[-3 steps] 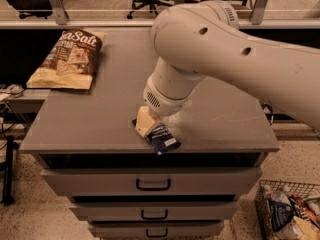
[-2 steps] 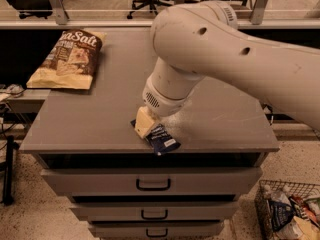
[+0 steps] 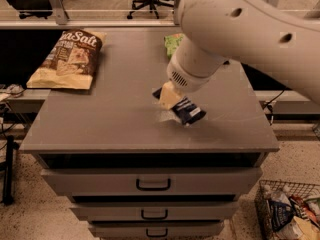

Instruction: Move rxbar blueberry near green rice chip bag

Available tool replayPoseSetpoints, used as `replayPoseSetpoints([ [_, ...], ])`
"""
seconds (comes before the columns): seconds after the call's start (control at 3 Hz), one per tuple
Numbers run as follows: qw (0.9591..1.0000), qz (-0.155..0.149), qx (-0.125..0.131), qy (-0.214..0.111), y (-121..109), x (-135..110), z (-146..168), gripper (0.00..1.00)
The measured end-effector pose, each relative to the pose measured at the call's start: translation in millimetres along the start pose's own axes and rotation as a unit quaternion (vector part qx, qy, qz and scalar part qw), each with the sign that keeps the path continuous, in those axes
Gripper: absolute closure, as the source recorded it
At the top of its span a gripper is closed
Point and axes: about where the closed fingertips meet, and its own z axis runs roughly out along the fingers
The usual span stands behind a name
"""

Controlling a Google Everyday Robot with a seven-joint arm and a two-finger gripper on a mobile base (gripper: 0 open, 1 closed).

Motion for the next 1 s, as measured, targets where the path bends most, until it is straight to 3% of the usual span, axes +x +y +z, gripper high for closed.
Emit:
replayPoseSetpoints([
  [0.33, 0.9997, -0.017, 0.019, -0.003, -12, 0, -5, 1.0],
  [0.67, 0.9997, -0.016, 0.018, -0.004, -12, -1, -5, 1.0],
  [1.0, 0.9991, 0.004, 0.041, -0.011, -51, 7, -2, 1.0],
])
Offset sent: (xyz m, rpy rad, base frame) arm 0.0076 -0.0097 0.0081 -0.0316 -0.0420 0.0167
